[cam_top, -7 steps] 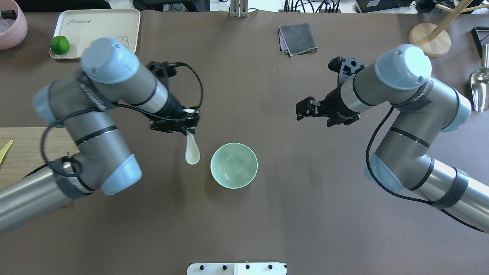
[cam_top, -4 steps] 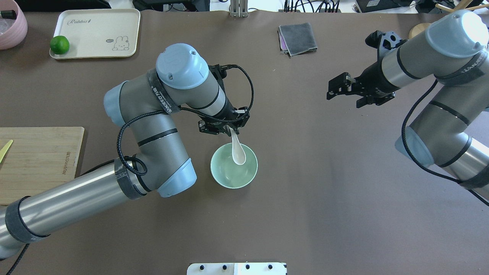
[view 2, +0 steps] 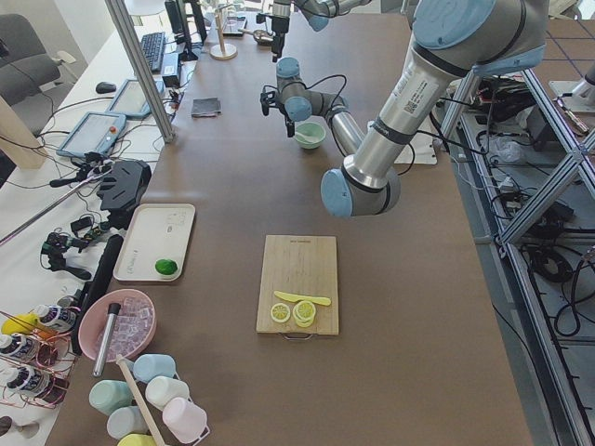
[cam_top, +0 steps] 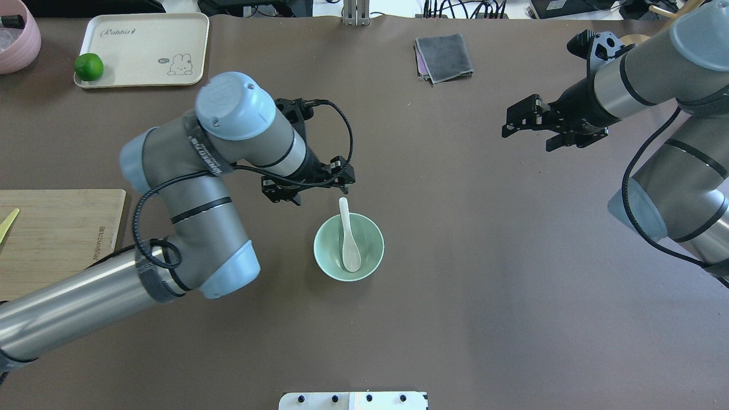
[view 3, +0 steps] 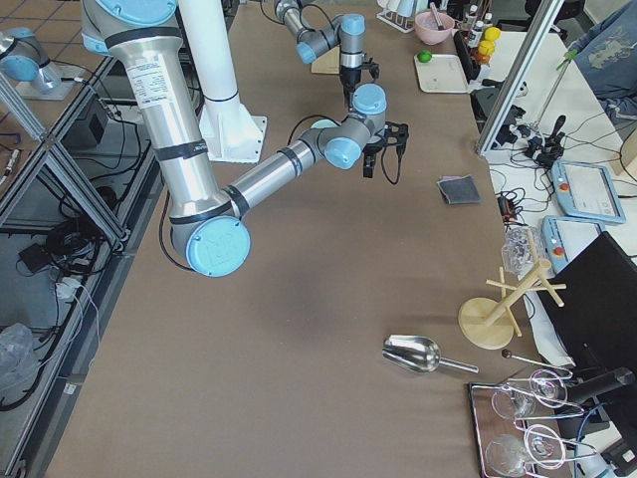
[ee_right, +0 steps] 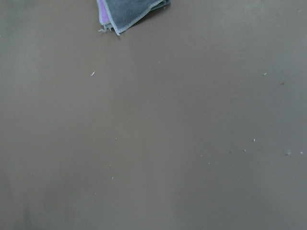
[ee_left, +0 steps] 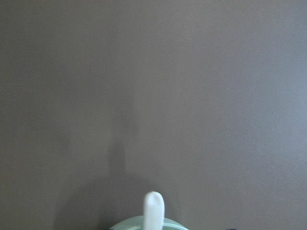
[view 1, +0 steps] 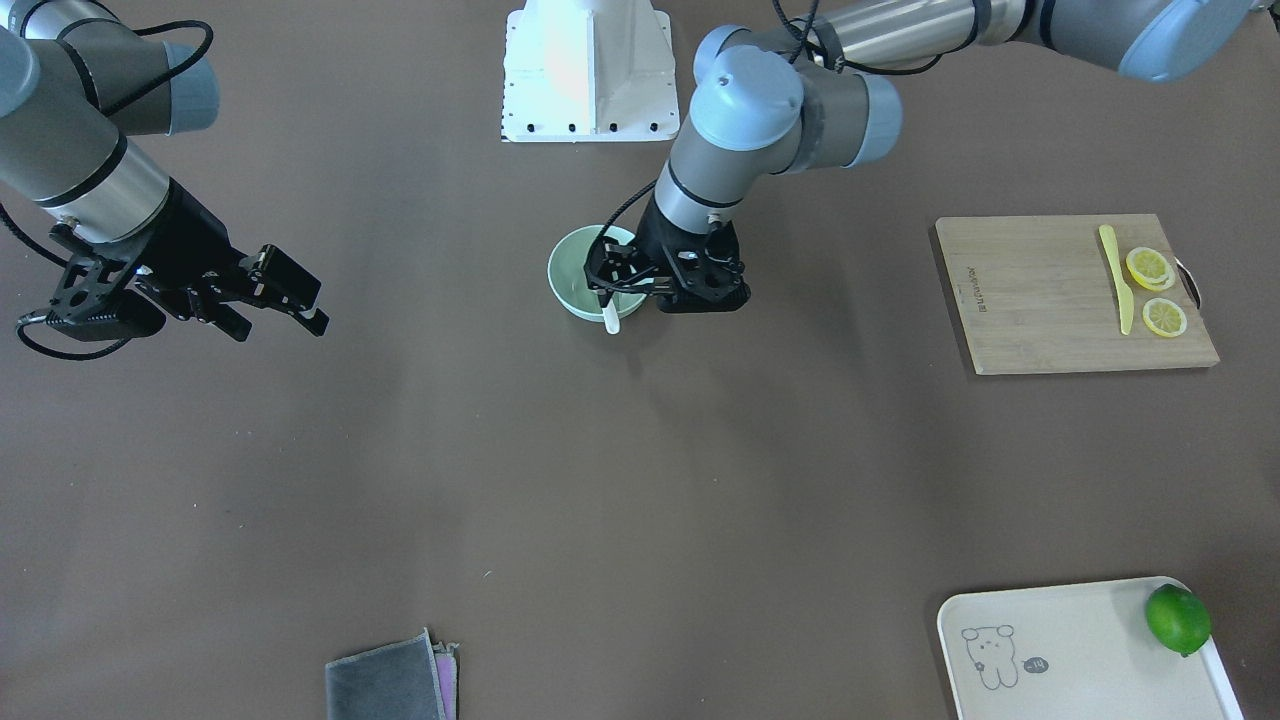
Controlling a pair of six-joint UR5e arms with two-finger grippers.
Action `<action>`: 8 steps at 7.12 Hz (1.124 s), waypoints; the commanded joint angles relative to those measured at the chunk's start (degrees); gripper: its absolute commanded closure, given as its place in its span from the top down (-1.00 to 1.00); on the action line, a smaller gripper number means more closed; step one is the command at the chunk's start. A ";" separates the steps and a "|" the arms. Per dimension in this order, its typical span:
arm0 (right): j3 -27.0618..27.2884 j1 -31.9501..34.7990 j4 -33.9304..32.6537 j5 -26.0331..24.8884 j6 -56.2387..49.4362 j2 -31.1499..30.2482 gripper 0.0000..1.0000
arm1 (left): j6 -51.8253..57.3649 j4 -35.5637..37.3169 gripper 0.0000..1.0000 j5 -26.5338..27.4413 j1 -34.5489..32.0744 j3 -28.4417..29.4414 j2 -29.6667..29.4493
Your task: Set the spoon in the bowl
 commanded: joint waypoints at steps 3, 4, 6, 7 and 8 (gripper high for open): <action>0.09 12.96 -2.42 6.09 -20.56 -9.77 1.00 | 36.61 12.96 0.96 -5.05 -16.82 -11.37 18.71; 0.09 18.24 -7.31 8.66 -32.04 -11.88 1.00 | 52.29 19.29 0.96 -5.05 -23.74 -14.01 22.49; -0.26 25.72 -20.57 9.47 -52.70 -12.52 1.00 | 74.78 21.64 0.96 -5.31 -36.92 -10.29 26.82; -1.04 28.02 -26.38 9.13 -62.20 -12.26 1.00 | 80.17 21.56 0.96 -7.75 -41.95 -9.22 29.97; -1.75 29.79 -29.31 8.69 -67.17 -12.60 1.00 | 85.45 21.64 0.96 -12.39 -46.61 -7.81 30.61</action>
